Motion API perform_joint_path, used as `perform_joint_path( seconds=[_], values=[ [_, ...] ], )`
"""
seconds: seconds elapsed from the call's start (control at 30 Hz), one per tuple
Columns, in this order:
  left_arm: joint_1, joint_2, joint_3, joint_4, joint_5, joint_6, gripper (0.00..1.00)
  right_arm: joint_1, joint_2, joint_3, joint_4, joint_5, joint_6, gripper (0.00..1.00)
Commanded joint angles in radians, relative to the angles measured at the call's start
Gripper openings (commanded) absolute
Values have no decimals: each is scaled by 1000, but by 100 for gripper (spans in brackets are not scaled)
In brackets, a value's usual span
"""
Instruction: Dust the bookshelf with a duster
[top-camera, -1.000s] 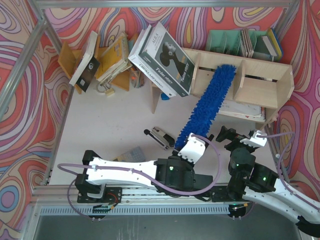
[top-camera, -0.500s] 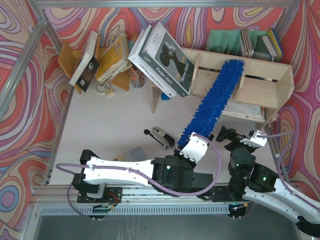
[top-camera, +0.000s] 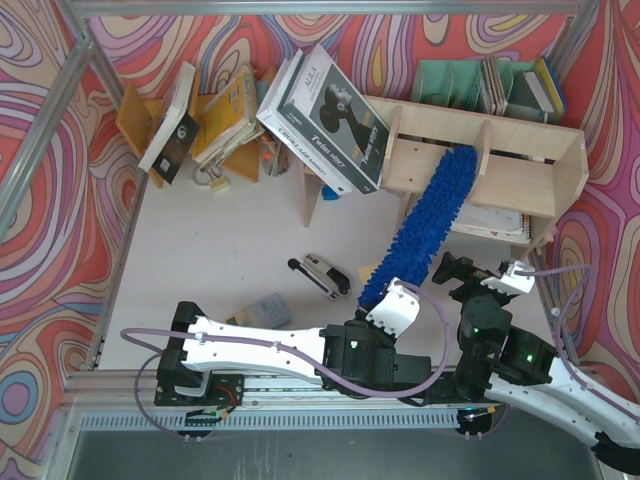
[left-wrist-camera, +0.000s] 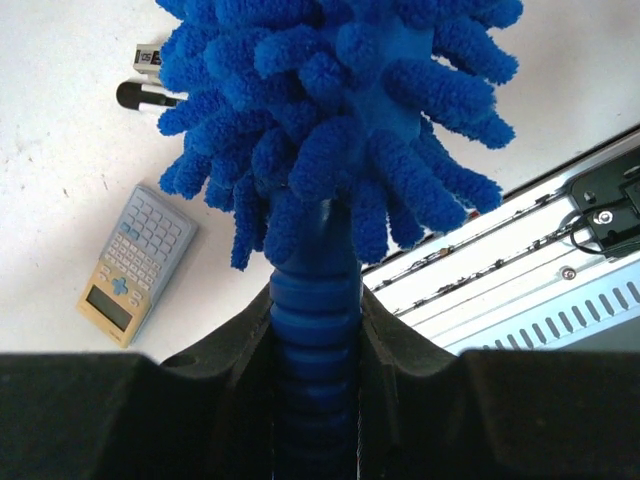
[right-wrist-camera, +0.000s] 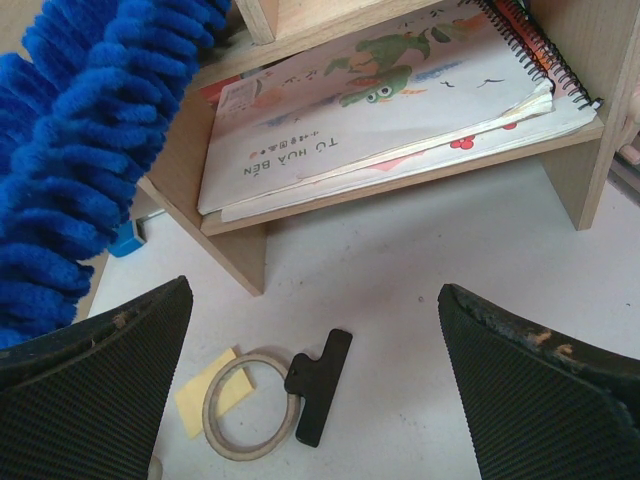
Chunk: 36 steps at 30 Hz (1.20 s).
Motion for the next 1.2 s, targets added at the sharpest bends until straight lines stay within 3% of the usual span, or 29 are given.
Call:
perform_joint_path(
  seconds=[0.0,0.47,1.17],
  values=[
    [4,13,-22,-3,-22,-13,0,-1,-9,-2,-19,19,16,99],
    [92,-86,-94,-217,-68,-214,0,-2,-4,-2,-17,21,15,99],
    [85,51,129,75,-8,140,0,-2,-6,-2,-19,22,17,99]
  ],
)
